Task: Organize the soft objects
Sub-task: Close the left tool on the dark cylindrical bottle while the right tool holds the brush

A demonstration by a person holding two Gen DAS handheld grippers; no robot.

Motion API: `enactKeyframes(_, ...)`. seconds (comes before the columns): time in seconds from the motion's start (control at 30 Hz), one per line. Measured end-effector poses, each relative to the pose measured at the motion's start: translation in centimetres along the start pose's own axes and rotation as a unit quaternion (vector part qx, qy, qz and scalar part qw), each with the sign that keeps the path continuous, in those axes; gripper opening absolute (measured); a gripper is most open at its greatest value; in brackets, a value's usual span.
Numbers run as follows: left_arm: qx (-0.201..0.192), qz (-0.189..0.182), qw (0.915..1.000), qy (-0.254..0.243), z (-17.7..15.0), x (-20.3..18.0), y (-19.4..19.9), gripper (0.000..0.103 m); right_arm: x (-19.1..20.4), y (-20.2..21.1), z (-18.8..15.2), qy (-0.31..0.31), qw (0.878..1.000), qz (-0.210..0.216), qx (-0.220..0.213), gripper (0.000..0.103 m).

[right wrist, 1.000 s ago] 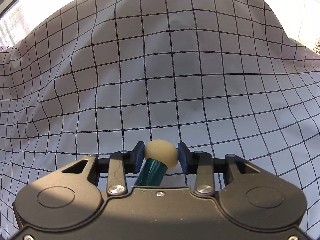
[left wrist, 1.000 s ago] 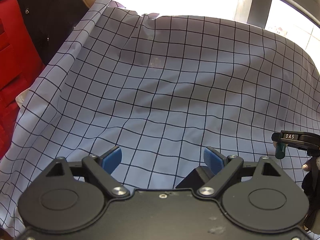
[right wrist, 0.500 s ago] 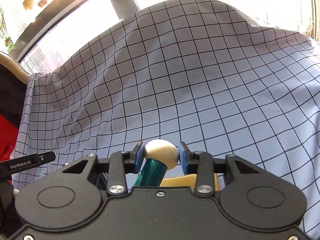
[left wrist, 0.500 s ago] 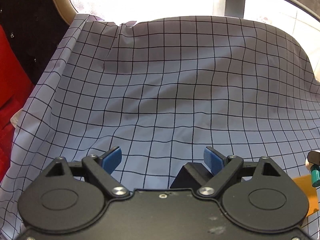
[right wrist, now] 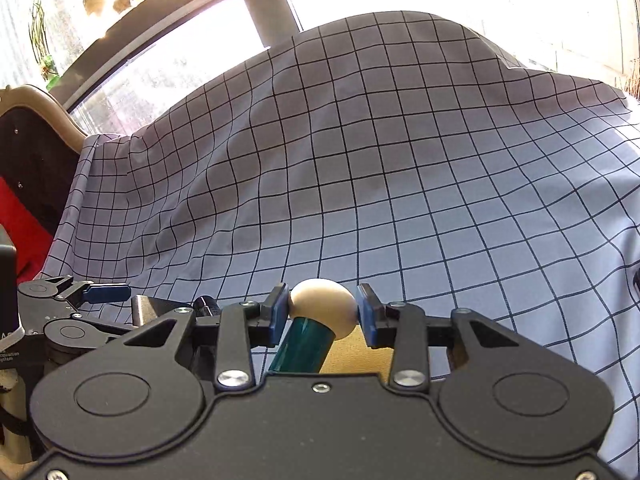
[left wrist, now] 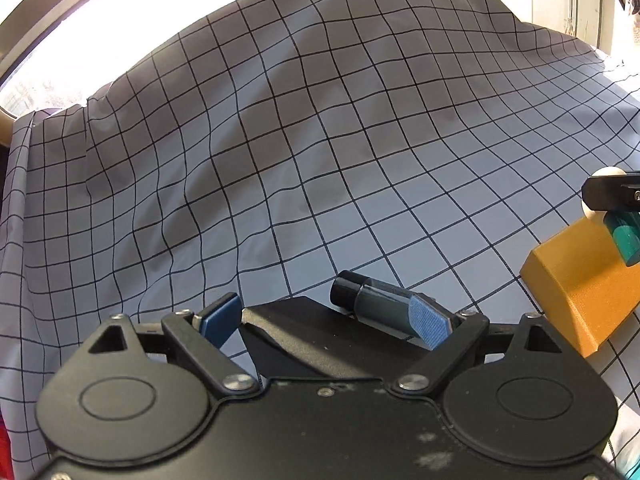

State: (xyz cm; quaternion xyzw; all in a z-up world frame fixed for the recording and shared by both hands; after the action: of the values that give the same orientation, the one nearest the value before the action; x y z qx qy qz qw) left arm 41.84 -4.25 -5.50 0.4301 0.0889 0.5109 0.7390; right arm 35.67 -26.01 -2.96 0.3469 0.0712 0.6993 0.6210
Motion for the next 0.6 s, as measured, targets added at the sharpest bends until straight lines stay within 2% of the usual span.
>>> enactKeyframes(0.1,0.004,0.0,0.9997,-0.022,0.4,-0.3,-0.2,0.09,0.1,0.2,0.0,0.003,1.0,0.0,-0.002,0.039)
enactKeyframes(0.27,0.015,-0.033,0.9976,-0.059,1.5,-1.3,-0.6,0.09,-0.2,0.4,0.1,-0.009,1.0,0.004,-0.002,0.039)
enactKeyframes(0.4,0.033,-0.054,0.9921,-0.108,1.9,-2.6,-1.5,0.09,-0.6,0.8,0.3,-0.017,1.0,0.005,-0.004,0.039)
enactKeyframes(0.6,0.063,-0.062,0.9816,-0.17,1.4,-4.1,-3.4,0.09,-1.1,0.8,0.4,-0.04,0.999,0.018,0.004,0.04)
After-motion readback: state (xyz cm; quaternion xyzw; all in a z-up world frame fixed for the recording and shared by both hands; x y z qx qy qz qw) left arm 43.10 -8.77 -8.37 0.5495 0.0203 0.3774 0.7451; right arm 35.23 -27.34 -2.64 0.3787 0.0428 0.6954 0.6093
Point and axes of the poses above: each gripper's, at about its wrist camera, not at the fingertips, and y roughly against the way its jaws point, x to its left, z to its top, the point moved 8 cm from there along -y, roughly the way its jaws point, and after that the axes turned 4 degrees about z, right-handed, at the moved point
